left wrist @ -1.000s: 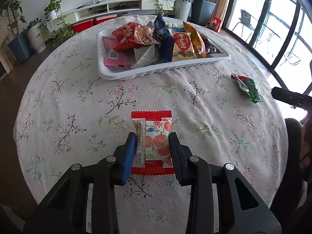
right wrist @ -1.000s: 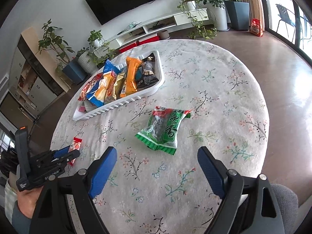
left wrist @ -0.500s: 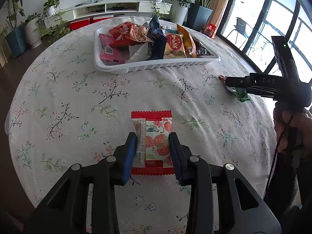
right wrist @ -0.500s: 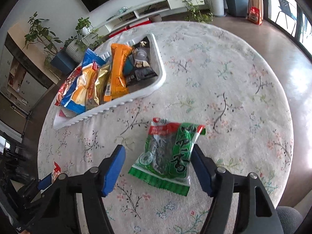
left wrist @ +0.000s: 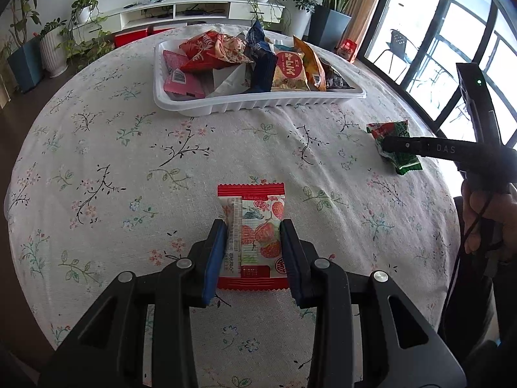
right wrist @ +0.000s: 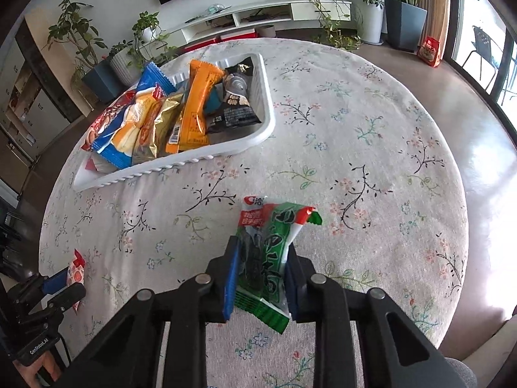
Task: Organize snacks
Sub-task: 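Carry the red-white packet and green seaweed packet into the white tray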
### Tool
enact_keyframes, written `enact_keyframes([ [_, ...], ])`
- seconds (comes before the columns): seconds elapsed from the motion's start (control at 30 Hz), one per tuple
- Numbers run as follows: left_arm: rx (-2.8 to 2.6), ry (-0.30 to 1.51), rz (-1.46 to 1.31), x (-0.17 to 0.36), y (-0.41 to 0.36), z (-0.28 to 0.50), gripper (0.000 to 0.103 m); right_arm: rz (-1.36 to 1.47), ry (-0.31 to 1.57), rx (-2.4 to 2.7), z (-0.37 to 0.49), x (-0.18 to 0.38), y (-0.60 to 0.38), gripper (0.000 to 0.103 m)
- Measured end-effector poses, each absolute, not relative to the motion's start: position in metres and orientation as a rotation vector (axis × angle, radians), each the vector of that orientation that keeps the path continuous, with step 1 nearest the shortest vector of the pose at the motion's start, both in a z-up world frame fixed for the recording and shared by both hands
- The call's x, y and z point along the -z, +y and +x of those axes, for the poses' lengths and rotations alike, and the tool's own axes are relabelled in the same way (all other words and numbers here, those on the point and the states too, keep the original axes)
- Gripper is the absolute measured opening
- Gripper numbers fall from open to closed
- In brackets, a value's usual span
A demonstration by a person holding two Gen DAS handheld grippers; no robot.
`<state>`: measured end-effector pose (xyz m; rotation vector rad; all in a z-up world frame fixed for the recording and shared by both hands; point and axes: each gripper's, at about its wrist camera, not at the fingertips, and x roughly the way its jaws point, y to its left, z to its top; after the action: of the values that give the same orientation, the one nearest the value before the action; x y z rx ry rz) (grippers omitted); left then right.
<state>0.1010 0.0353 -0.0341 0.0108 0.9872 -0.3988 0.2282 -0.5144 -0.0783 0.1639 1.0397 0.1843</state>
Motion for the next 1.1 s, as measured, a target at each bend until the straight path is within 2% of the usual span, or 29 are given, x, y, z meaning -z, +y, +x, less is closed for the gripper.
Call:
enact_keyframes([
  [0.13,0.396,0.971,-0.002,0.028,0.038,0.100,0.032,0.205,1.007,-0.202,0.221,0.071,-0.519,0.015],
  [0.57,0.424,0.895,-0.120,-0.013,0.060,0.114,0.032,0.320,0.927,-0.239,0.233,0.034,-0.547,0.015],
  [0.83,0.402,0.797,-0.139,-0.067,0.085,0.166,0.032,0.301,0.829,-0.261,0.271,-0.015,-0.552,0.015],
  [1.1,0.396,0.780,-0.124,-0.097,0.079,0.247,0.032,0.219,0.766,-0.392,0.326,-0.056,-0.489,0.015],
])
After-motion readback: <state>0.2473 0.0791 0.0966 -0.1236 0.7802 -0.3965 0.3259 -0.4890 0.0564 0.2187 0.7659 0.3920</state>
